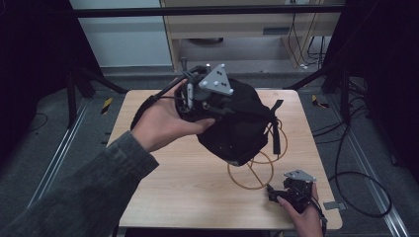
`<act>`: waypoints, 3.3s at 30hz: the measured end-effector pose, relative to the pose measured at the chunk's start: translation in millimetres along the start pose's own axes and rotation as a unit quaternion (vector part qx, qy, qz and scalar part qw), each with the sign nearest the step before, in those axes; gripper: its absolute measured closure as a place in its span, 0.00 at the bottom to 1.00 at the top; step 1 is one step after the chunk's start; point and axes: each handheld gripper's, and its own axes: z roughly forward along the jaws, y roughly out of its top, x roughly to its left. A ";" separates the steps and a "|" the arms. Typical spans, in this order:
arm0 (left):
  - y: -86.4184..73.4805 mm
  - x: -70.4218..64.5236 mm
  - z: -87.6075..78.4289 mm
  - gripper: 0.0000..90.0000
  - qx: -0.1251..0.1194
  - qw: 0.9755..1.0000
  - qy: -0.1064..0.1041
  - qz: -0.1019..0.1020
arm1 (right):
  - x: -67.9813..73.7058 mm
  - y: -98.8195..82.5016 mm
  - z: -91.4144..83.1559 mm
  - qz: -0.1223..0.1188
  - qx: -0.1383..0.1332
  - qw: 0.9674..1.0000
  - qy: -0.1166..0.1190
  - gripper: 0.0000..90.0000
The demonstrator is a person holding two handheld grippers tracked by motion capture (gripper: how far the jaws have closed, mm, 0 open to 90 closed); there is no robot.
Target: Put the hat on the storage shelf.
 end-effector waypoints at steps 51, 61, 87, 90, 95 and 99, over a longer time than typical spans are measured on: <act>31.1 15.3 93.4 0.80 0.050 0.999 -0.013 -0.017 | 0.0 0.0 0.0 0.000 0.000 1.000 0.000 0.00; 25.5 11.7 108.2 0.80 0.058 0.998 -0.025 -0.023 | 0.2 0.0 0.0 0.001 0.000 1.000 0.000 0.00; 20.4 6.8 128.1 0.79 0.070 0.996 -0.041 -0.027 | 0.2 0.0 -0.1 0.002 -0.001 1.000 0.000 0.00; 20.0 6.3 129.1 0.79 0.070 0.996 -0.041 -0.027 | 0.2 0.0 -0.1 0.001 -0.001 1.000 0.000 0.00; 18.2 5.1 131.3 0.78 0.072 0.996 -0.043 -0.026 | 0.2 0.0 -0.1 0.002 -0.001 1.000 0.000 0.00; 15.3 5.3 133.1 0.78 0.071 0.996 -0.046 -0.029 | 0.2 0.0 -0.1 0.002 -0.001 1.000 0.001 0.00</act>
